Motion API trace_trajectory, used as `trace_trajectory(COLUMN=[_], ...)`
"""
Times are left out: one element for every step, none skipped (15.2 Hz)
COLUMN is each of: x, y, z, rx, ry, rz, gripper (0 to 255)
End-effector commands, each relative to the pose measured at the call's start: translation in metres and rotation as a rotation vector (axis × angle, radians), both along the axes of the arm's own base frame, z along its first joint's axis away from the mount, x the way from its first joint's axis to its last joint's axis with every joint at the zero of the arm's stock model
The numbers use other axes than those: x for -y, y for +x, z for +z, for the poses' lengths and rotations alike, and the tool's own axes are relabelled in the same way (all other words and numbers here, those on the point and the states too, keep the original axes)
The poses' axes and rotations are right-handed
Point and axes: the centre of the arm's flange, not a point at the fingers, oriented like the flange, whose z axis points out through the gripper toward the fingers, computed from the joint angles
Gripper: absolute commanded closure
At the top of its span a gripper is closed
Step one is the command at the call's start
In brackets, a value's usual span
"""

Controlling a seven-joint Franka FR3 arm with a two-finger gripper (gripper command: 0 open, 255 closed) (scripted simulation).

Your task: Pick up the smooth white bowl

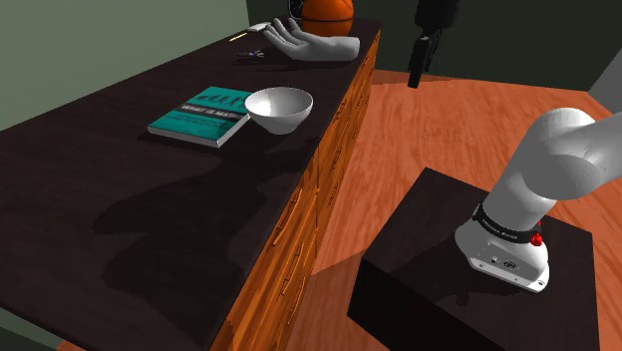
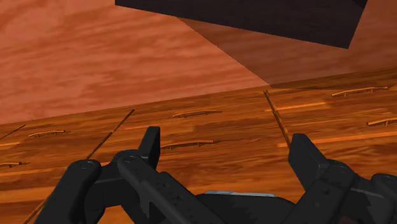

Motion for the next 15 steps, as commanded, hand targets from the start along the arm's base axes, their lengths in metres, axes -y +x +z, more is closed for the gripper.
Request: trace_trajectory(x=[0.0,-0.01,-0.02,-0.029,-0.039,-0.049,-0.059,-0.069,-0.079,-0.089,-0.098,-0.108,-0.118,-0.128,-0.138], y=[0.0,0.008,0.016,0.023,0.031,0.039,0.047,0.054,0.062,0.07,0.077,0.085,0.093,0.101,0.108], z=[0.0,0.0,-0.001,-0.001,-0.001,-0.001,-0.001,-0.001,-0.001,-0.001,-0.001,-0.001,0.0,0.0,0.0], rx=[0.0,0.001,0.002,0.003,0.004,0.005,0.006,0.007,0.008,0.009,0.01,0.011,0.012,0.013,0.014], ry=[0.0,0.005,0.009,0.014,0.019,0.023,0.028,0.033,0.037,0.042,0.047,0.051,0.056,0.06,0.065], rz=[0.0,0.0,0.001,0.001,0.002,0.002,0.002,0.003,0.003,0.004,0.004,0.005,0.005,0.005,0.006], gripper=[0,0,0,0,0,0,0,0,0,0,0,0,0,0,0])
